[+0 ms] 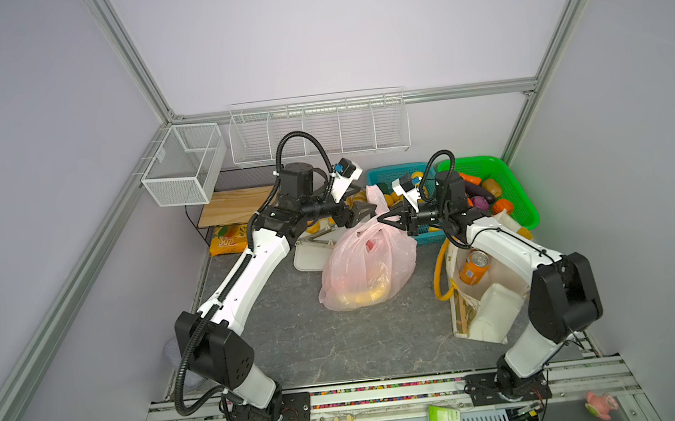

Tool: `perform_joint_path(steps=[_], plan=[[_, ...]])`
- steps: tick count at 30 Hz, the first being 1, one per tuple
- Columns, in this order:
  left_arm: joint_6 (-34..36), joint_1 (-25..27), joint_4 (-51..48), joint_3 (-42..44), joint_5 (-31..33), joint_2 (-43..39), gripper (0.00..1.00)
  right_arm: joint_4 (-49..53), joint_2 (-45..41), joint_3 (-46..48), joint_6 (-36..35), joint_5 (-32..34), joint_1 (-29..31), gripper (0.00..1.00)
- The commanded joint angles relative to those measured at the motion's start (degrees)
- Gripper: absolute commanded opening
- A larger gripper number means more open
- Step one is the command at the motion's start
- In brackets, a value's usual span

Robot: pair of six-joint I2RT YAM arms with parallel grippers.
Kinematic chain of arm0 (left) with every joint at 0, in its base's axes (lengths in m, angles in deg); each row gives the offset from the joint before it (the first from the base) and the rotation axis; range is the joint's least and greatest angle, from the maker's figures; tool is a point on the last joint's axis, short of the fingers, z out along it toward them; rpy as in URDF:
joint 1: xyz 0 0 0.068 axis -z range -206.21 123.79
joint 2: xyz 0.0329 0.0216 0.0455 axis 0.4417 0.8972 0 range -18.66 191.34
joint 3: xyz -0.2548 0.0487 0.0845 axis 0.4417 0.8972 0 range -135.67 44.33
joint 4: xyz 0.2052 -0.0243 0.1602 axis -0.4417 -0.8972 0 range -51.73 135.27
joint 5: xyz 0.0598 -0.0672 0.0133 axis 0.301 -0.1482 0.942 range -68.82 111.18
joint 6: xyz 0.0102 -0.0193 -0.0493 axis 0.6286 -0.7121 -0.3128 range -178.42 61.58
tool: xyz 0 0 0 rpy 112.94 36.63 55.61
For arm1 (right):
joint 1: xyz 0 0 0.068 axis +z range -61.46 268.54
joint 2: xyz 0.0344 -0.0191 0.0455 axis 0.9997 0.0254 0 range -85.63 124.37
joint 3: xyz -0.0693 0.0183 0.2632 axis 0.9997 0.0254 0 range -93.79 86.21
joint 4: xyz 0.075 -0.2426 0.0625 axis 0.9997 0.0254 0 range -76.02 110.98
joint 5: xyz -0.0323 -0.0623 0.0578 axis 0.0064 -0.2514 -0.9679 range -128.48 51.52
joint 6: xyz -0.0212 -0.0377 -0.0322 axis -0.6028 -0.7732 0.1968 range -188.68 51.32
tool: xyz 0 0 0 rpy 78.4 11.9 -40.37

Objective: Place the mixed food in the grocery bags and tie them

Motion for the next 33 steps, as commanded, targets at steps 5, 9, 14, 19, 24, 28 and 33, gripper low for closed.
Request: perform_joint_path(steps=[5, 9, 14, 19, 24, 28, 33], plan=[[-5.42, 3.41, 0.96, -8.35, -3.50, 5.41, 0.60, 0.30, -2.33, 1.86, -1.25, 1.43, 0.86, 0.07], [-3.45, 3.52, -0.13, -7.71, -0.95, 5.20, 0.20, 1.09, -3.23, 2.54, -0.01, 5.42, 0.74, 0.07], [-2.22, 4.26, 13.12, 9.19, -0.52, -3.78, 0.00, 2.39, -2.86, 1.35, 10.66, 14.61, 1.11, 0.09], [-2.94, 6.79, 29.20, 26.35, 7.52, -9.44, 0.00, -3.66, -3.06, 3.05, 22.25, 17.71, 1.64, 0.12], [-2.85, 11.14, 33.47, 32.65, 18.01, -9.14, 0.00, -5.92, -3.60, 3.47, 27.92, 19.52, 2.70, 0.13], [-3.27, 12.71, 37.68, 36.46, 21.72, -7.67, 0.00, -9.15, -4.18, 4.45, 29.82, 19.40, 3.50, 0.16], [-1.19, 12.67, 39.32, 38.39, 23.95, -6.66, 0.00, -9.56, -4.42, 5.04, 25.52, 15.74, 3.50, 0.19]])
